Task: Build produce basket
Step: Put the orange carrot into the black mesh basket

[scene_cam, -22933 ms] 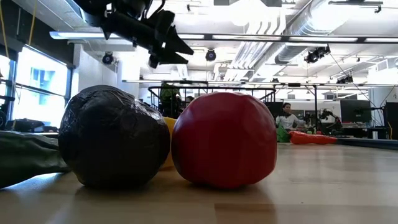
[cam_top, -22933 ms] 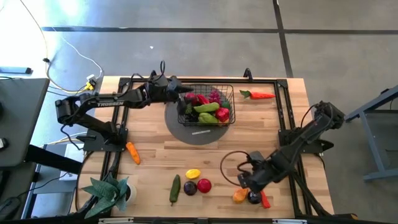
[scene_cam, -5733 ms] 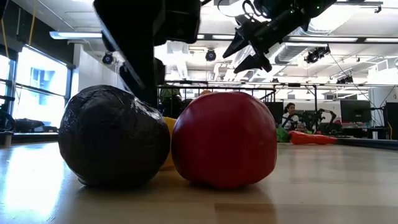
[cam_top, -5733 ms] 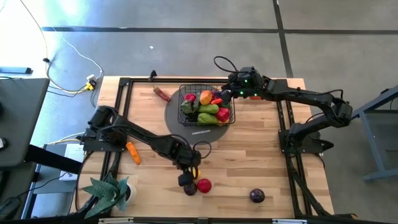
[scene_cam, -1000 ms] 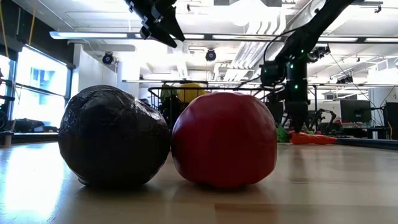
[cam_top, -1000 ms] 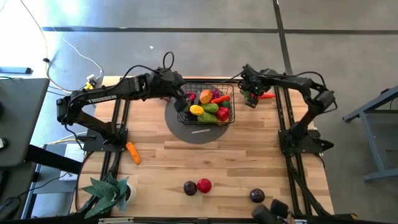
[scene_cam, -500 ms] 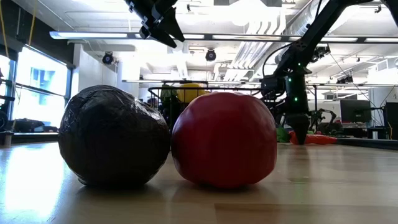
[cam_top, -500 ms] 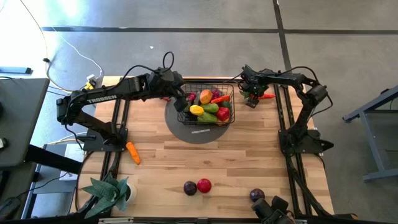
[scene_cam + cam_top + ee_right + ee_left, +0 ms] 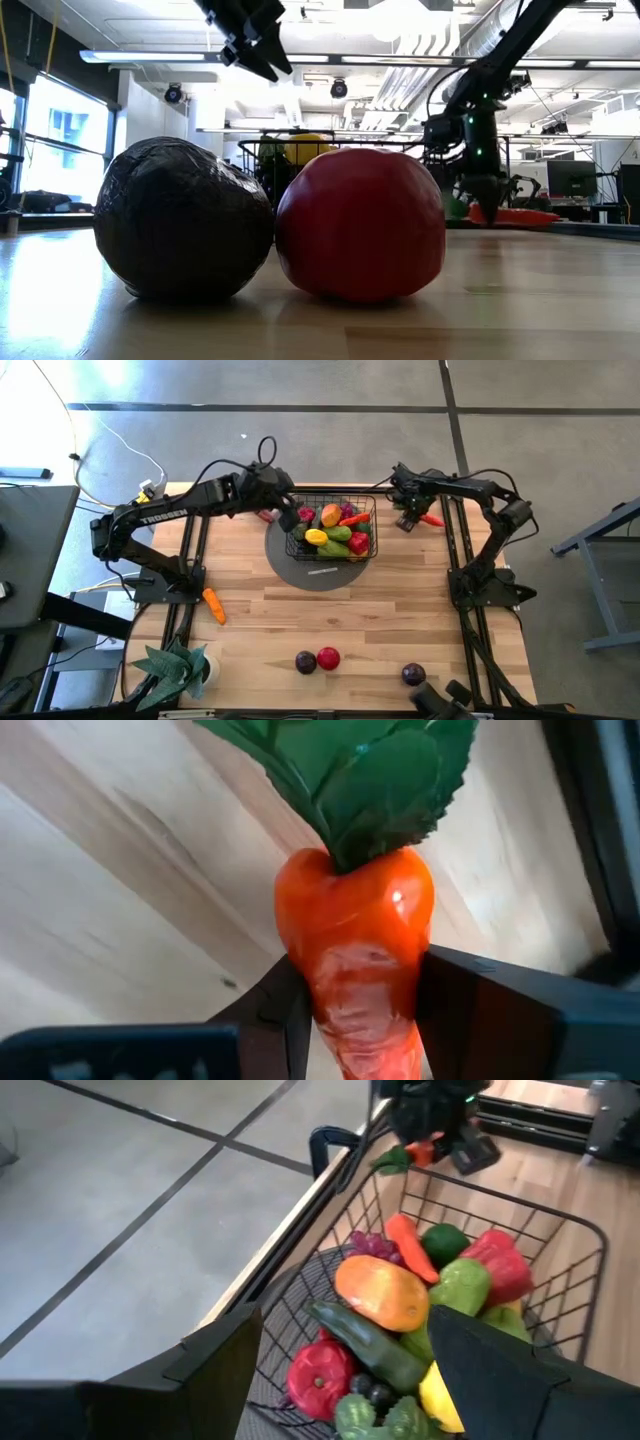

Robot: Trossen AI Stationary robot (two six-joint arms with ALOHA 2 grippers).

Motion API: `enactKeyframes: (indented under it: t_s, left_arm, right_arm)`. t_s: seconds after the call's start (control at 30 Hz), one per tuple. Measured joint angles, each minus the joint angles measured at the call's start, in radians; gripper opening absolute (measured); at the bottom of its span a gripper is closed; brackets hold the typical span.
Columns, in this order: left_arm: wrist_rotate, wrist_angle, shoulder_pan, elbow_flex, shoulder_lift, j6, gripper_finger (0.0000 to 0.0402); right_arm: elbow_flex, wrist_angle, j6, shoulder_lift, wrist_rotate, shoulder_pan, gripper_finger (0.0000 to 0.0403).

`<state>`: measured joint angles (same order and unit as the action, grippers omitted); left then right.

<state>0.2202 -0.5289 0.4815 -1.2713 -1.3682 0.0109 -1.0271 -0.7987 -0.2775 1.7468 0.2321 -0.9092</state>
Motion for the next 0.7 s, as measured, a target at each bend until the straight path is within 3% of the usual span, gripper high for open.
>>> enactKeyframes:
  t_s: [0.3, 0.7]
  left_arm:
    - [0.035, -0.032, 0.033, 0.0, 0.0, -0.023, 0.0278]
    - [0.106, -0.051, 0.113, 0.0, 0.0, 0.057, 0.0278]
  right_arm:
    - [0.0, -0.062, 0.219, -0.191, -0.073, 0.002, 0.0107]
    - [0.0, 0.027, 0.487, -0.521, -0.315, 0.006, 0.0107]
